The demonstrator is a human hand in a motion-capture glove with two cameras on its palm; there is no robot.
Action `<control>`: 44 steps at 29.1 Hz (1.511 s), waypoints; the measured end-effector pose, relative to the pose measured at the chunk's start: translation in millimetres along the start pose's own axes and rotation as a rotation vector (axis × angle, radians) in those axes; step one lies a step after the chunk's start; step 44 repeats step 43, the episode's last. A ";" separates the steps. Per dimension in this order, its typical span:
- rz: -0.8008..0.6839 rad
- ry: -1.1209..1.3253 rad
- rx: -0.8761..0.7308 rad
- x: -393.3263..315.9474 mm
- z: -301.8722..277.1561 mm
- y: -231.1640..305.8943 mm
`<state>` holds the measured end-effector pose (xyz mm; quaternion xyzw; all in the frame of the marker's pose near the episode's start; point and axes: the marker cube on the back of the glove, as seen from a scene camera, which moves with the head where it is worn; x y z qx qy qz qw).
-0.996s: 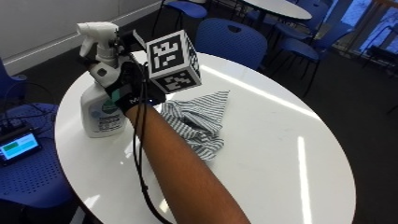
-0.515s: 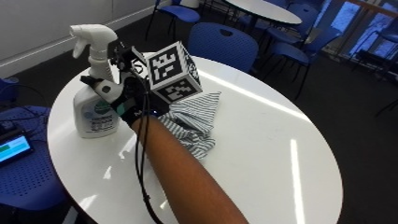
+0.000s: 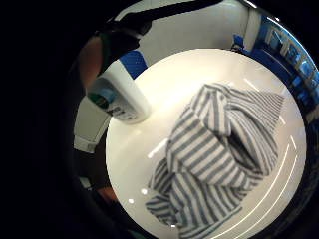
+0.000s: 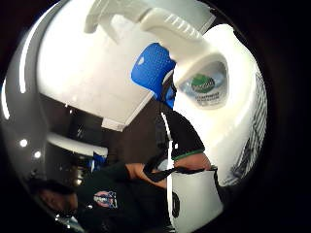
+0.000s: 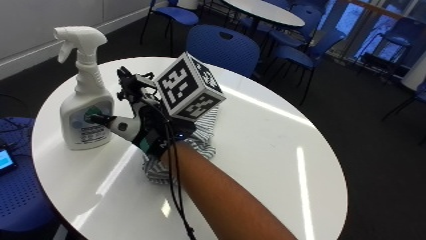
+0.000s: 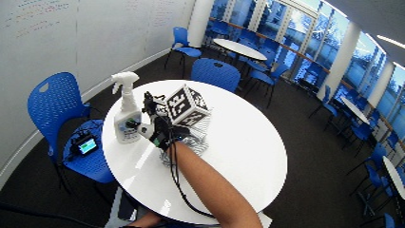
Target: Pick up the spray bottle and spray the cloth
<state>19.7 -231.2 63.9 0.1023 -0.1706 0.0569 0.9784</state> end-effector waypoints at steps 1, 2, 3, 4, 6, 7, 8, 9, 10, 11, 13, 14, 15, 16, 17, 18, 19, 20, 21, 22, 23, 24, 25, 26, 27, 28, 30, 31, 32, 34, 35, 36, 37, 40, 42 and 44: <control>-0.020 0.019 -0.011 -3.2 -2.2 5.4; -0.040 0.039 -0.022 -6.2 -4.3 11.0; -0.058 0.062 -0.033 -9.2 -6.3 16.8; -0.077 0.088 -0.046 -12.0 -8.0 23.0; -0.116 0.141 -0.074 -17.7 -10.9 36.3; -0.137 0.163 -0.088 -20.8 -12.1 43.0; -0.157 0.178 -0.102 -24.1 -13.2 49.8; -0.175 0.186 -0.116 -27.6 -14.2 56.8; -0.192 0.190 -0.130 -31.1 -15.4 64.2; -0.207 0.192 -0.143 -34.3 -16.4 71.6; -0.229 0.193 -0.165 -39.3 -17.6 85.1; -0.237 0.196 -0.173 -40.9 -17.7 90.6; -0.244 0.201 -0.180 -42.2 -17.5 95.3; -0.250 0.207 -0.185 -43.2 -17.2 99.6; -0.257 0.215 -0.190 -44.2 -17.1 103.7; -0.263 0.223 -0.194 -45.2 -17.1 107.5; -0.270 0.230 -0.198 -46.2 -17.3 111.1; -0.275 0.237 -0.203 -47.2 -17.6 114.3; -0.279 0.242 -0.208 -48.1 -18.0 117.3; -0.282 0.246 -0.215 -49.0 -18.3 120.4; -0.285 0.250 -0.223 -49.9 -18.5 123.6; -0.288 0.256 -0.231 -50.9 -18.5 127.0; -0.292 0.262 -0.239 -52.0 -18.3 130.8; -0.298 0.270 -0.245 -53.2 -18.0 134.7; -0.305 0.278 -0.249 -54.6 -17.6 138.7; -0.313 0.285 -0.250 -56.1 -17.2 142.8; -0.330 0.295 -0.243 -59.1 -17.1 150.7; -0.338 0.298 -0.238 -60.3 -17.4 154.4; -0.346 0.301 -0.232 -61.3 -18.1 158.0; -0.358 0.303 -0.223 -62.9 -20.3 164.5; -0.362 0.303 -0.221 -63.5 -21.5 167.3; -0.366 0.303 -0.220 -64.1 -22.6 169.6; -0.368 0.303 -0.220 -64.6 -23.5 171.4; -0.373 0.308 -0.223 -65.5 -25.9 174.0; -0.374 0.312 -0.223 -65.3 -26.9 174.3; -0.375 0.313 -0.222 -65.2 -27.2 174.3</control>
